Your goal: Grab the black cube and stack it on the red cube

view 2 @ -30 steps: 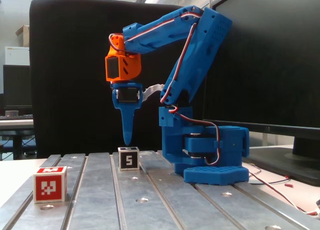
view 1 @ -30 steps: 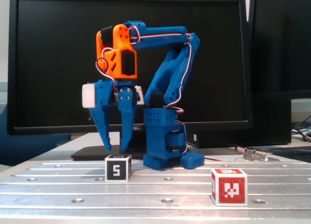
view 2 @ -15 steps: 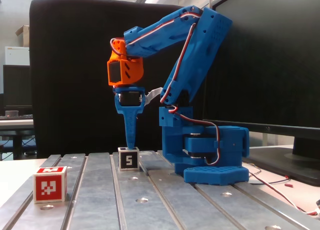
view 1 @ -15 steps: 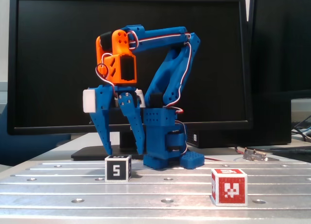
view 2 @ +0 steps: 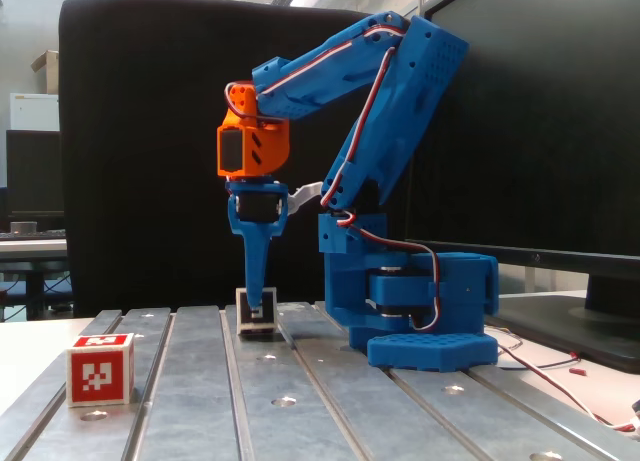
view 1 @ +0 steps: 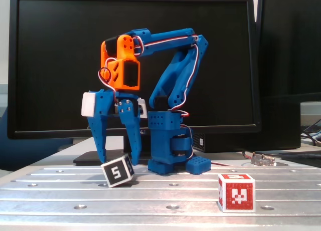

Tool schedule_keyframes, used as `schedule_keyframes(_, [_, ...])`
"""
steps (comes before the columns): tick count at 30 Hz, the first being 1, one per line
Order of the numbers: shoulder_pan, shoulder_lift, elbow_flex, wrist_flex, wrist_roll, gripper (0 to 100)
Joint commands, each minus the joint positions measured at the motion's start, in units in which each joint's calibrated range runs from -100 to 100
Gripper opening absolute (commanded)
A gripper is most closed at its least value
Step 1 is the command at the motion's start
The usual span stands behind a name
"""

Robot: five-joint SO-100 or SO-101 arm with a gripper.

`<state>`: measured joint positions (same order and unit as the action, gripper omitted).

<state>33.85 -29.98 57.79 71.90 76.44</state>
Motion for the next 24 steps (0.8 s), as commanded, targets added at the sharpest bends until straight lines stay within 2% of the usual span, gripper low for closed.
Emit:
schedule_keyframes(1, [0.0, -0.1, 0.51, -0.45, 0.26, 23])
schedule_keyframes(15, [0.66, -0.1, -0.3, -0.11, 0.26, 24])
schedule_keyframes(24, [0.66, -0.18, -2.02, 0.74, 0.31, 32])
